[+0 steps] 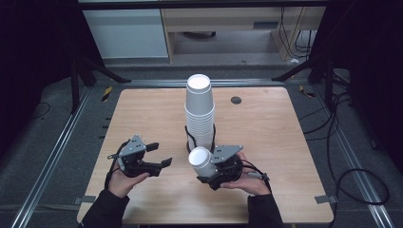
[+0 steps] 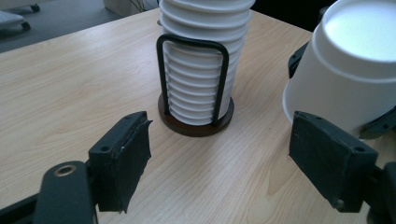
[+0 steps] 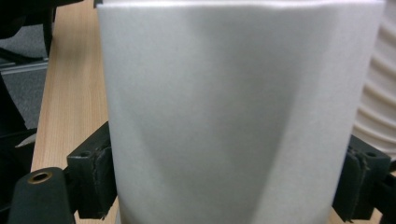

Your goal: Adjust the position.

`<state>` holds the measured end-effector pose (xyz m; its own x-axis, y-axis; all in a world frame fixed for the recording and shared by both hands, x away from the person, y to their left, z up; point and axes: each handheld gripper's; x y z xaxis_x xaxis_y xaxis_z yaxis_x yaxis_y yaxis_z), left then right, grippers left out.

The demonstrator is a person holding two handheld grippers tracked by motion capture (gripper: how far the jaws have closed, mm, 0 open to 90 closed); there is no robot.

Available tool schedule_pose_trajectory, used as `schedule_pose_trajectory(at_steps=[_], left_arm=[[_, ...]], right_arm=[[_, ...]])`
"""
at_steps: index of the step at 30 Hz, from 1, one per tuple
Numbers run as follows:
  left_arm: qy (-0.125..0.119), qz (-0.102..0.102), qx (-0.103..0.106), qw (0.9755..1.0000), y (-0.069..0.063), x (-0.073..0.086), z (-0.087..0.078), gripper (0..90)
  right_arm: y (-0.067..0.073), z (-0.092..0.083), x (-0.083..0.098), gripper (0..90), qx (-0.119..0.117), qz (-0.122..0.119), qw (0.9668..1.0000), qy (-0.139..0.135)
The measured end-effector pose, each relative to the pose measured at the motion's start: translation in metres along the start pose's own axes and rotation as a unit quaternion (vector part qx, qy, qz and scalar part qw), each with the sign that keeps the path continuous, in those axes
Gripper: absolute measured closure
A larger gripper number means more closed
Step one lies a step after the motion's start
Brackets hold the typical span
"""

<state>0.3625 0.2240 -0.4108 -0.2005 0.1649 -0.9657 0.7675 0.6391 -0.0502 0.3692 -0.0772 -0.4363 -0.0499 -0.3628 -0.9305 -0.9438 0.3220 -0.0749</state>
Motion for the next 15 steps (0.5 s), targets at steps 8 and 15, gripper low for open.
schedule_pose_trajectory(at_steps=[8,15], left_arm=[[0.001,0.008,0.038,0.9993,-0.009,-0.001,0.004,19.1],[-0.002,0.012,0.063,0.9979,-0.017,-0.005,0.005,17.7]], right_arm=[[0.002,0.012,0.001,14.1,-0.011,0.0,0.9999,0.005],[0.003,0.02,0.0,14.1,-0.015,-0.006,0.9998,0.014]])
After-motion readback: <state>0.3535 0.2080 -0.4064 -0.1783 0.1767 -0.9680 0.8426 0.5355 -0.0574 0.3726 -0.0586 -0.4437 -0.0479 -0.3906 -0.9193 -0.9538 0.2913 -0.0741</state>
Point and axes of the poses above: each handheld gripper's, and its own axes: z roughly forward along the jaws, x roughly out of its underside, y roughly to its left, and after that the axes turned 13 degrees about -y, right-handed
